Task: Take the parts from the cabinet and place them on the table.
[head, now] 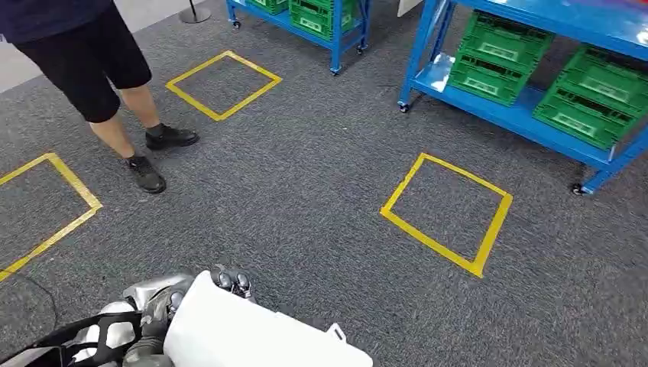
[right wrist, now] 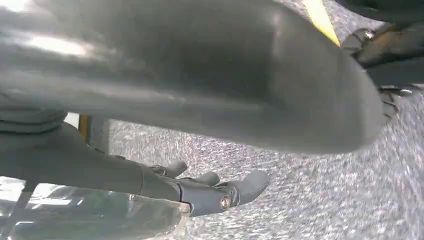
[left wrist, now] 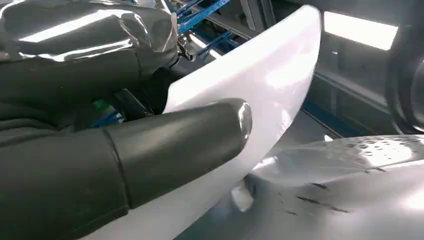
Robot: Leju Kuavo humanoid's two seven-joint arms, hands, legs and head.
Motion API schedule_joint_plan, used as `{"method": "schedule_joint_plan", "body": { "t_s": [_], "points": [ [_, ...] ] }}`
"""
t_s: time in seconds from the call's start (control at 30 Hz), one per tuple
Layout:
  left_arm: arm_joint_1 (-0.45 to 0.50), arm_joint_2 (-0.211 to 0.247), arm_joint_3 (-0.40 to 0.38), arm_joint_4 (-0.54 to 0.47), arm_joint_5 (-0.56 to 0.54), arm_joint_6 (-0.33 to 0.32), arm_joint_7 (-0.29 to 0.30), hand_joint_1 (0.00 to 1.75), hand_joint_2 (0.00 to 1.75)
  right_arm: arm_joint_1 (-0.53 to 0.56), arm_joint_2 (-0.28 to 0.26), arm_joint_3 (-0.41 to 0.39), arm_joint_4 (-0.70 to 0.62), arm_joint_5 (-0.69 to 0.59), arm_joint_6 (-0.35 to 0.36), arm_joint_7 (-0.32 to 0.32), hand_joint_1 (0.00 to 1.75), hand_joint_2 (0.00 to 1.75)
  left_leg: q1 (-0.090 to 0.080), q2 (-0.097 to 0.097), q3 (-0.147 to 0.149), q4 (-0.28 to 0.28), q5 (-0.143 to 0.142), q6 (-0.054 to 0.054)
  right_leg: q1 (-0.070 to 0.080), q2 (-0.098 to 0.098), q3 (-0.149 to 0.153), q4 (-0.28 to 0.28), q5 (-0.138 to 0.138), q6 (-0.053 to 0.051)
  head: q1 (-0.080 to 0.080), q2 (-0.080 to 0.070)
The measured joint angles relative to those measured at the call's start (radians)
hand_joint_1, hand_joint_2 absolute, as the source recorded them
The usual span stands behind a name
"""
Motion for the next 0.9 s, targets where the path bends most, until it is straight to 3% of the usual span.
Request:
{"method": "schedule_joint_plan", "body": {
  "t_s": [0.03, 0.07, 0.1, 0.13, 0.17, 0.2, 0.3, 0.33, 0.37, 0.4, 0.43, 0.5, 0.53, 0.57, 0.6, 0.63, 0.67, 0.7, 0.73, 0.83, 0.87, 0.9],
  "points": [
    [0.0, 0.0, -0.001, 0.0, 0.004, -0.008, 0.005, 1.75, 0.0, -0.002, 0.0, 0.001, 0.002, 0.0, -0.002, 0.0, 0.0, 0.0, 0.0, -0.016, 0.0, 0.002, 0.0, 0.0, -0.001, 0.0, 0.008, -0.021, 0.019, 0.01, 0.0, 0.0],
    [-0.001, 0.0, -0.001, 0.0, 0.011, -0.023, 0.009, 1.75, 0.0, -0.007, -0.002, 0.004, 0.003, 0.0, -0.002, 0.0, 0.0, 0.0, 0.0, -0.032, 0.001, 0.005, -0.001, -0.001, -0.003, 0.003, 0.037, -0.089, 0.053, 0.022, 0.0, 0.0],
    [-0.002, 0.0, -0.002, 0.002, 0.018, -0.037, 0.009, 1.75, 0.0, -0.012, -0.006, 0.006, 0.006, 0.0, -0.002, 0.001, 0.0, 0.0, 0.001, -0.048, 0.001, 0.009, -0.002, -0.003, -0.007, 0.015, 0.084, -0.192, 0.098, 0.033, 0.0, 0.0],
    [-0.004, -0.002, -0.002, 0.004, 0.023, -0.044, 0.009, 1.75, 0.0, -0.017, -0.009, 0.007, 0.008, 0.0, -0.002, 0.005, 0.0, 0.0, 0.001, -0.06, -0.001, 0.014, -0.005, -0.008, -0.012, 0.049, 0.125, -0.282, 0.13, 0.04, 0.0, 0.0],
    [-0.005, -0.002, -0.003, 0.007, 0.028, -0.05, 0.009, 1.75, 0.0, -0.02, -0.011, 0.008, 0.015, 0.0, -0.002, 0.008, 0.0, 0.0, -0.005, -0.071, -0.005, 0.02, -0.008, -0.013, -0.007, 0.071, 0.13, -0.297, 0.13, 0.026, 0.0, 0.0],
    [-0.007, -0.003, -0.003, 0.009, 0.031, -0.052, 0.01, 1.75, 0.0, -0.02, -0.012, 0.008, 0.016, 0.0, -0.003, 0.008, 0.0, 0.0, -0.007, -0.08, -0.008, 0.024, -0.01, -0.016, -0.008, 0.065, 0.132, -0.309, 0.136, 0.015, 0.0, 0.0],
    [-0.008, -0.003, -0.004, 0.015, 0.039, -0.061, -0.002, 1.75, 0.0, -0.032, -0.019, 0.01, 0.026, 0.0, -0.01, 0.01, 0.0, 0.0, 0.001, -0.097, -0.016, 0.022, -0.005, -0.026, 0.001, 0.044, 0.137, -0.302, 0.138, -0.002, 0.0, 0.0],
    [-0.008, -0.003, -0.003, 0.018, 0.043, -0.061, -0.008, 1.75, 0.0, -0.036, -0.023, 0.012, 0.031, 0.0, -0.015, 0.006, 0.0, 0.0, -0.001, -0.106, -0.02, 0.024, -0.006, -0.032, -0.006, 0.033, 0.139, -0.306, 0.141, -0.007, 0.0, 0.0],
    [-0.008, -0.003, -0.002, 0.019, 0.045, -0.061, -0.015, 1.75, 0.0, -0.037, -0.024, 0.014, 0.038, 0.0, -0.02, 0.002, 0.0, 0.0, -0.002, -0.064, -0.021, 0.036, -0.015, -0.037, -0.009, 0.023, 0.143, -0.309, 0.142, -0.009, 0.0, 0.0],
    [-0.011, -0.003, 0.0, 0.02, 0.046, -0.061, -0.021, 1.75, 0.0, -0.036, -0.029, 0.014, 0.042, 0.0, -0.023, -0.002, 0.0, 0.0, -0.005, -0.01, -0.041, 0.071, -0.037, -0.046, -0.008, 0.013, 0.146, -0.309, 0.139, -0.019, -0.01, 0.0],
    [-0.012, -0.003, 0.003, 0.021, 0.047, -0.061, -0.026, 1.75, 0.0, -0.034, -0.031, 0.016, 0.05, 0.0, -0.025, -0.004, 0.0, 0.0, 0.001, 0.017, -0.075, 0.14, -0.071, -0.052, -0.005, 0.002, 0.149, -0.309, 0.136, -0.026, -0.01, 0.0],
    [-0.006, -0.002, 0.003, 0.024, 0.045, -0.063, -0.031, 1.75, 0.0, -0.034, -0.034, 0.022, 0.063, 0.0, -0.034, -0.004, 0.0, 0.0, 0.012, 0.033, -0.163, 0.303, -0.135, -0.06, -0.002, -0.023, 0.149, -0.309, 0.132, -0.03, -0.01, 0.0],
    [-0.002, 0.0, 0.004, 0.026, 0.045, -0.063, -0.031, 1.75, 0.0, -0.035, -0.035, 0.025, 0.068, 0.0, -0.038, -0.003, 0.0, 0.0, 0.015, 0.037, -0.192, 0.35, -0.14, -0.062, -0.001, -0.037, 0.149, -0.309, 0.131, -0.031, -0.01, 0.0],
    [0.001, 0.001, 0.004, 0.027, 0.043, -0.063, -0.031, 1.75, 0.0, -0.036, -0.035, 0.027, 0.073, 0.0, -0.04, -0.003, 0.0, 0.0, 0.016, 0.039, -0.192, 0.341, -0.123, -0.063, 0.0, -0.05, 0.15, -0.309, 0.129, -0.031, -0.01, 0.0],
    [0.001, 0.002, 0.004, 0.027, 0.04, -0.063, -0.029, 1.75, 0.0, -0.039, -0.035, 0.03, 0.079, 0.0, -0.041, -0.003, 0.0, 0.0, 0.016, 0.043, -0.17, 0.29, -0.09, -0.061, 0.001, -0.061, 0.153, -0.309, 0.126, -0.03, -0.011, 0.0],
    [0.0, 0.002, 0.005, 0.027, 0.036, -0.06, -0.026, 1.75, 0.0, -0.041, -0.035, 0.031, 0.083, 0.0, -0.044, -0.003, 0.0, 0.0, 0.015, 0.052, -0.129, 0.211, -0.049, -0.056, 0.002, -0.073, 0.157, -0.309, 0.123, -0.028, -0.01, 0.0],
    [0.0, 0.002, 0.005, 0.027, 0.035, -0.057, -0.017, 1.75, 0.0, -0.044, -0.036, 0.032, 0.09, 0.0, -0.051, -0.003, 0.0, 0.0, 0.009, 0.085, -0.072, 0.107, -0.008, -0.045, 0.004, -0.086, 0.163, -0.31, 0.119, -0.027, -0.01, 0.0],
    [0.0, 0.002, 0.006, 0.027, 0.037, -0.054, -0.009, 1.75, 0.0, -0.045, -0.036, 0.033, 0.098, 0.0, -0.055, 0.0, 0.0, 0.0, -0.004, 0.15, -0.035, 0.042, -0.004, -0.033, 0.006, -0.095, 0.168, -0.31, 0.116, -0.023, -0.01, 0.0],
    [0.0, 0.0, 0.006, 0.028, 0.041, -0.05, 0.002, 1.75, 0.0, -0.046, -0.037, 0.035, 0.108, 0.0, -0.062, 0.001, 0.0, 0.0, -0.011, 0.146, -0.034, 0.035, -0.012, -0.03, 0.016, -0.107, 0.169, -0.31, 0.11, -0.015, -0.009, 0.0],
    [0.005, 0.0, 0.011, 0.03, 0.034, -0.027, 0.008, 1.75, 0.0, -0.058, -0.048, 0.04, 0.128, 0.0, -0.077, 0.003, 0.0, 0.0, -0.013, 0.1, -0.04, 0.03, -0.01, -0.018, 0.014, -0.15, 0.18, -0.319, 0.105, -0.005, -0.01, 0.0],
    [0.007, -0.002, 0.013, 0.03, 0.03, -0.021, 0.006, 1.75, 0.0, -0.063, -0.051, 0.043, 0.134, 0.0, -0.081, 0.003, 0.0, 0.0, 0.0, 0.082, -0.017, 0.01, 0.005, -0.009, 0.015, -0.145, 0.177, -0.317, 0.1, 0.001, -0.01, 0.0],
    [0.007, -0.002, 0.013, 0.03, 0.026, -0.021, 0.004, 1.75, 0.0, -0.067, -0.056, 0.046, 0.143, 0.0, -0.085, 0.0, 0.0, 0.0, -0.001, 0.07, -0.012, -0.001, 0.01, -0.008, 0.009, -0.08, 0.174, -0.293, 0.088, 0.002, -0.005, 0.0]
  ]
}}
